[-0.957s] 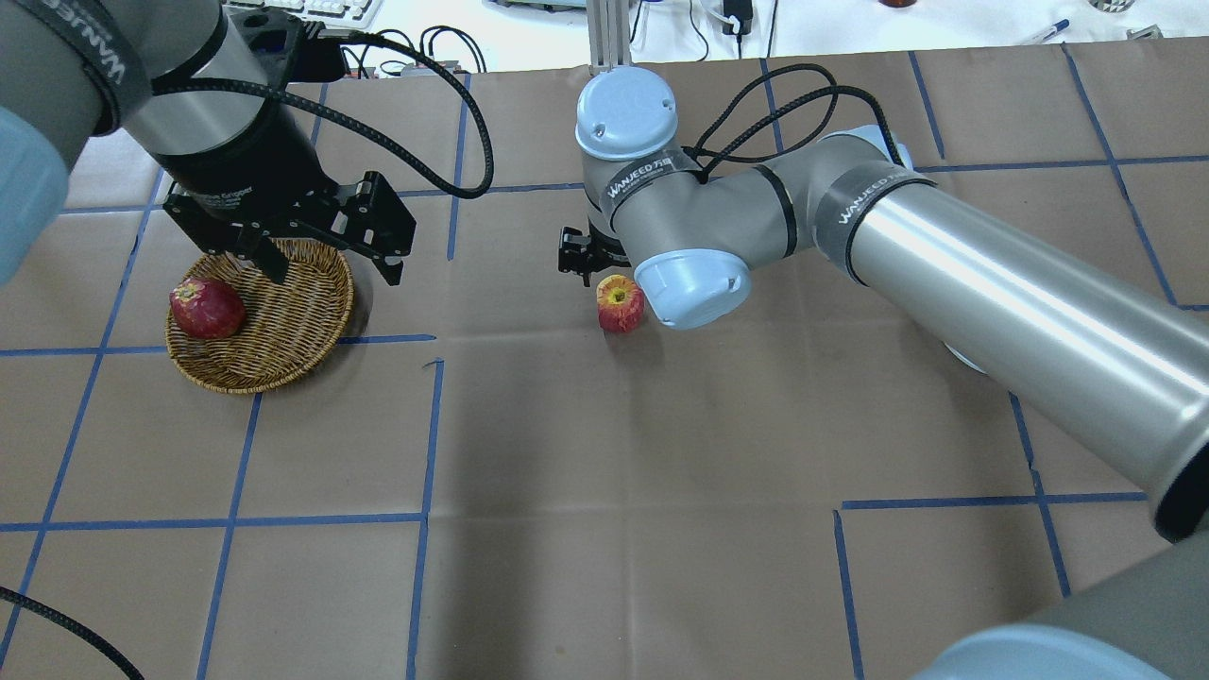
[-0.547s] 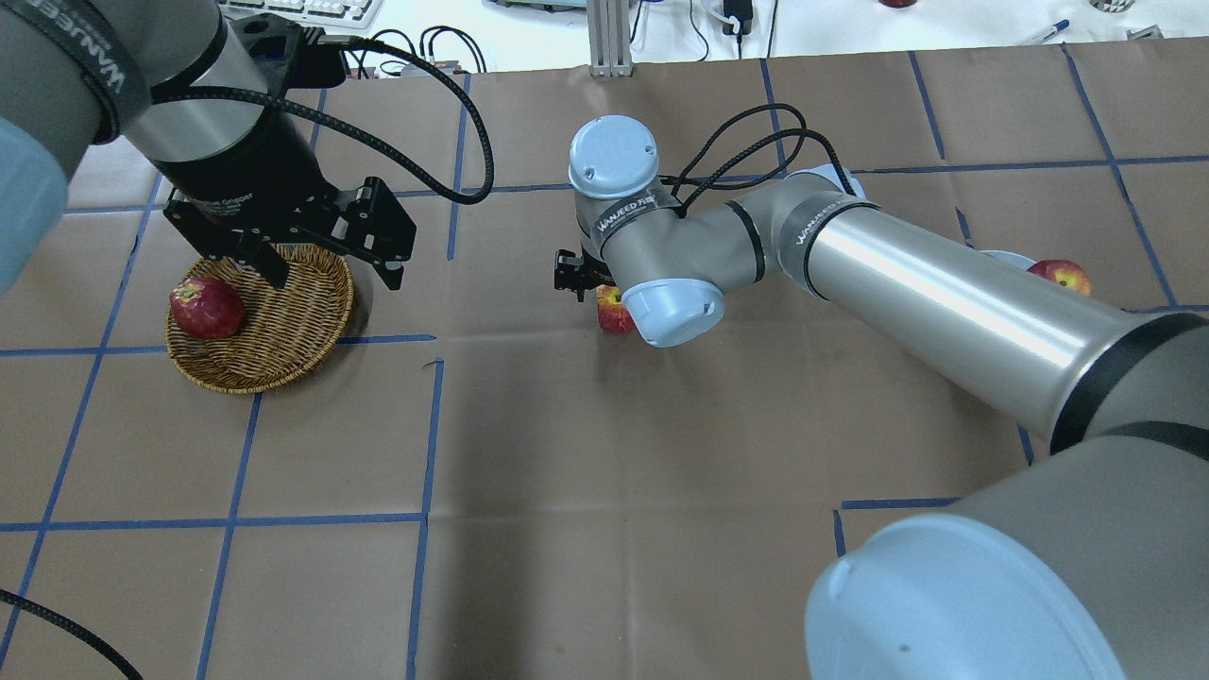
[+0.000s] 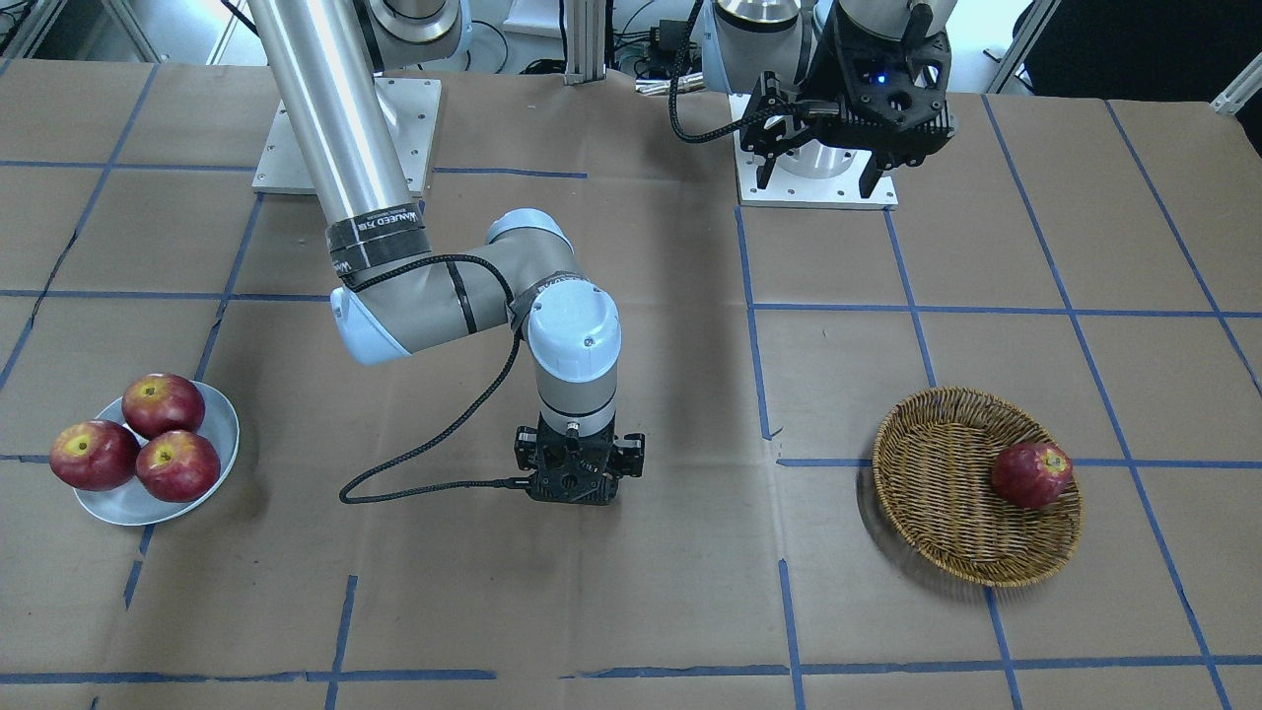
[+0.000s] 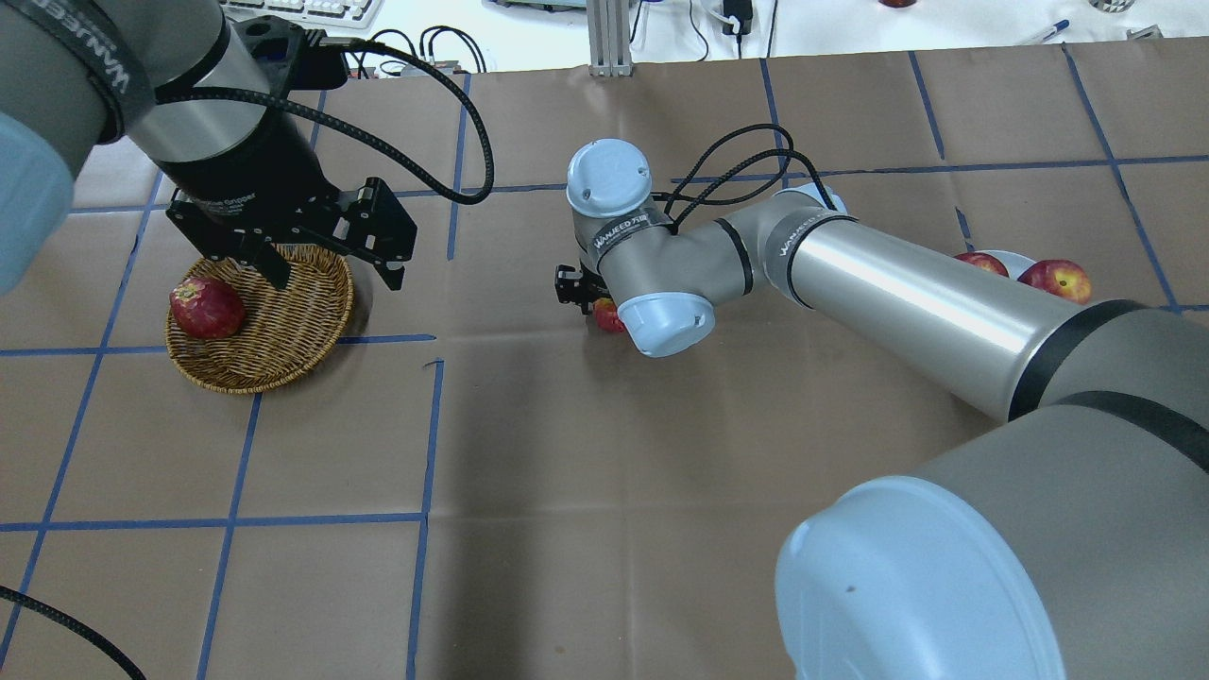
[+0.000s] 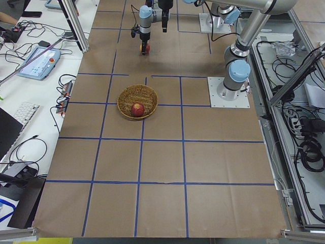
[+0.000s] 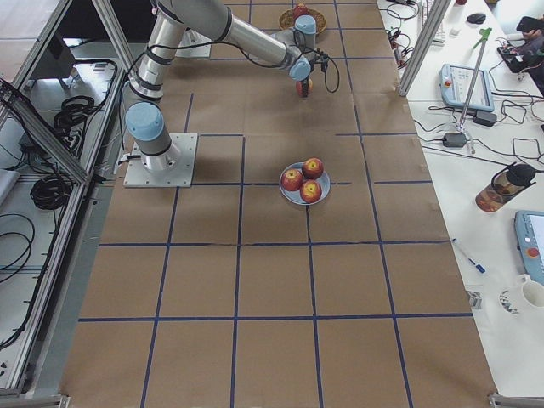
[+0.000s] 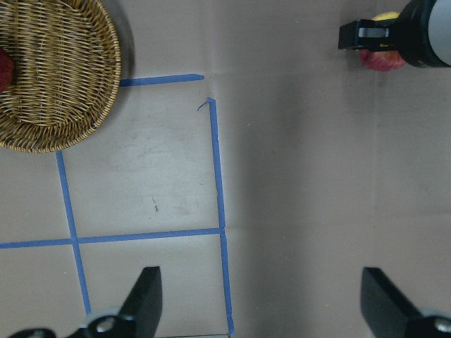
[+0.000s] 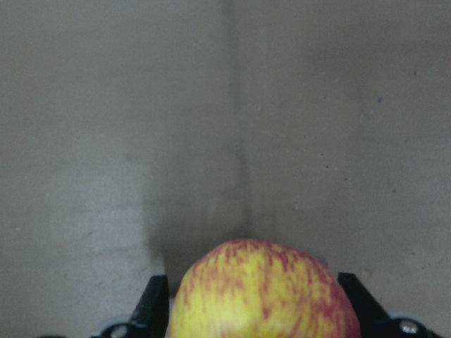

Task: Transfer apple from basket to plate
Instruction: 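Lift the striped apple with the right gripper and carry it over the white plate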

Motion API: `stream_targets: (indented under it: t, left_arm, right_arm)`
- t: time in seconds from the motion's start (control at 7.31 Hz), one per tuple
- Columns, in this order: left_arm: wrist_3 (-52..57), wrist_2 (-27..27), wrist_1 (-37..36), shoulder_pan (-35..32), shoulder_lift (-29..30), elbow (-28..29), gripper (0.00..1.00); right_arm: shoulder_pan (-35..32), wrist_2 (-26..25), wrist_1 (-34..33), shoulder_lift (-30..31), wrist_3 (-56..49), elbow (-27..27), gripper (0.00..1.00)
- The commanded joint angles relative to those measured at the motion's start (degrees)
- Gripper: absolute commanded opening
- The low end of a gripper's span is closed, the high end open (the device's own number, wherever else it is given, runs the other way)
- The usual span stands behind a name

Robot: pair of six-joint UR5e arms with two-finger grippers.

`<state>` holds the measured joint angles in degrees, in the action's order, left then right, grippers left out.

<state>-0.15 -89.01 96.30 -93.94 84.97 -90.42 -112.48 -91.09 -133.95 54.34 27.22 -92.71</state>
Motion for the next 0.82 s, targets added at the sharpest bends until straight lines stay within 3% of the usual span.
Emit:
stream_targets:
  t: [0.0,0.41,0.68]
  left_arm:
    - [-0.4,0.2,-0.2,0.0,0.8,0.4,0.99]
    - [-0.2,0.2,-0.1,0.0,0.1,-0.1,0.99]
    - [-0.2,-0.3,-0.1,0.0,-0.2,-0.3,0.99]
  right_arm:
    - [0.2,-0.1,0.7,1.3,-0.2,0.6,0.61]
    - [4.1,-2.4,8.9,10.3,-6.5,0.2,0.6]
    - [14.1,-2.8,14.2,17.0,-18.7,-1.1,0.6]
